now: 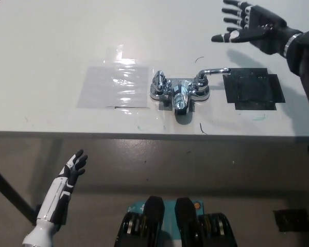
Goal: The faucet is at the center of the desk and the robot turn off the faucet by turning the right faucet handle using the right hand
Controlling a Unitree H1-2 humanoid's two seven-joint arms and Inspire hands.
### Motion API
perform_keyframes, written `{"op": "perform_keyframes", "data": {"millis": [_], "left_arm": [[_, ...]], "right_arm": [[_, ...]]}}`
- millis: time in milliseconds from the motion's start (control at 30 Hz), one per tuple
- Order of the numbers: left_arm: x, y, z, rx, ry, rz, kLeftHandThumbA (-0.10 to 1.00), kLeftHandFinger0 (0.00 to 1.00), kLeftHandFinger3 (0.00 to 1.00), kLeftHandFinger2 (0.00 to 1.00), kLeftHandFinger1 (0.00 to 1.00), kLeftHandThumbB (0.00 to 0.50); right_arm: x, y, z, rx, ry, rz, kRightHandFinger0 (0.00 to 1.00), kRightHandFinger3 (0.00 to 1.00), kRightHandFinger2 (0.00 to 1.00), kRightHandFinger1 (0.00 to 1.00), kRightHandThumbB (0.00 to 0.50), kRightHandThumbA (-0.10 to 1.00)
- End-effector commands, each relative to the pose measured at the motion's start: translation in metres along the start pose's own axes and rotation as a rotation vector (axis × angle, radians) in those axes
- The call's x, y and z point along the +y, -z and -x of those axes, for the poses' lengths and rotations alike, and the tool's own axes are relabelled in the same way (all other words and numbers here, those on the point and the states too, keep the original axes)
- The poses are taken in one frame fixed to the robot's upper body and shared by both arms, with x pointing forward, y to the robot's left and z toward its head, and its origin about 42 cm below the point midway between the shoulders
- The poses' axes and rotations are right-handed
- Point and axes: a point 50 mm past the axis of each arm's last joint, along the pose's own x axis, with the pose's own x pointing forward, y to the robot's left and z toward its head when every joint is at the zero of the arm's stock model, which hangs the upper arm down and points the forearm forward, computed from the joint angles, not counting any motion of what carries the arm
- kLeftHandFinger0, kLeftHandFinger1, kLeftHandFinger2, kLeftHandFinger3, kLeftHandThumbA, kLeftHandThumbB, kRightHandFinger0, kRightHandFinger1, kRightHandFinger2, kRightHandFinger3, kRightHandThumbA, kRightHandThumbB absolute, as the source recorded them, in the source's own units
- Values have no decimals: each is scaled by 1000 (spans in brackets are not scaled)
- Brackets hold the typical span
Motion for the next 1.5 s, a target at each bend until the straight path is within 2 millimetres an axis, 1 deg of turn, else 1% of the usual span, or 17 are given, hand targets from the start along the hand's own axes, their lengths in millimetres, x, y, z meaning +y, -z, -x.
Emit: {"op": "perform_keyframes", "data": {"millis": [0, 133, 167, 200, 233, 267, 400, 500, 533, 667, 1000, 1067, 1167, 1300, 1400, 1467], "left_arm": [[4, -10, -7, -79, 27, -35, 1000, 1000, 1000, 1000, 1000, 446], [2, -11, -8, -80, 31, -27, 1000, 1000, 1000, 1000, 1000, 449], [2, -10, -9, -82, 36, -28, 1000, 1000, 1000, 1000, 1000, 444], [2, -10, -9, -84, 36, -30, 1000, 1000, 1000, 1000, 1000, 444], [1, -10, -9, -82, 36, -26, 1000, 1000, 1000, 1000, 1000, 445], [1, -10, -8, -82, 35, -24, 1000, 1000, 1000, 1000, 1000, 450], [1, -11, -8, -83, 36, -25, 1000, 1000, 1000, 1000, 1000, 439], [1, -12, -10, -81, 38, -21, 1000, 1000, 1000, 1000, 1000, 432], [1, -12, -10, -84, 39, -25, 1000, 1000, 1000, 1000, 1000, 429], [1, -12, -10, -88, 41, -31, 1000, 1000, 1000, 1000, 1000, 429], [3, -13, -10, -82, 38, -33, 1000, 1000, 1000, 1000, 1000, 428], [2, -12, -10, -79, 37, -35, 1000, 1000, 1000, 1000, 1000, 440], [2, -12, -10, -87, 39, -29, 1000, 1000, 1000, 1000, 1000, 434], [3, -12, -11, -82, 37, -26, 1000, 1000, 1000, 1000, 1000, 444], [2, -12, -11, -82, 38, -24, 1000, 1000, 1000, 1000, 1000, 443], [2, -12, -12, -84, 40, -22, 1000, 1000, 1000, 1000, 1000, 440]], "right_arm": [[10, -39, -11, -39, -1, 80, 1000, 1000, 1000, 1000, 409, 1000], [13, -30, -13, -25, -4, 75, 1000, 1000, 1000, 1000, 415, 1000], [15, -25, -15, -21, -9, 74, 1000, 1000, 1000, 1000, 437, 1000], [17, -23, -15, -18, -11, 74, 1000, 1000, 1000, 1000, 435, 1000], [18, -21, -16, -11, -14, 74, 1000, 1000, 1000, 1000, 412, 1000], [20, -19, -16, -5, -15, 71, 1000, 1000, 1000, 1000, 424, 1000], [27, -9, -19, 22, -24, 48, 1000, 1000, 1000, 1000, 437, 1000], [30, -4, -21, 28, -23, 59, 1000, 1000, 1000, 1000, 428, 1000], [32, -2, -21, 33, -25, 66, 1000, 1000, 1000, 1000, 439, 1000], [37, 8, -22, 58, -25, 54, 1000, 1000, 1000, 1000, 434, 1000], [35, 22, -21, 97, -15, 77, 1000, 1000, 1000, 1000, 438, 1000], [33, 24, -19, 108, -3, 78, 1000, 1000, 1000, 1000, 442, 1000], [30, 25, -18, 117, 5, 73, 1000, 1000, 1000, 1000, 440, 1000], [30, 28, -18, 115, 3, 73, 1000, 1000, 1000, 1000, 431, 1000], [32, 32, -18, 118, -12, 64, 1000, 1000, 1000, 1000, 449, 1000], [34, 34, -18, 123, -30, 46, 1000, 1000, 1000, 1000, 453, 1000]]}}
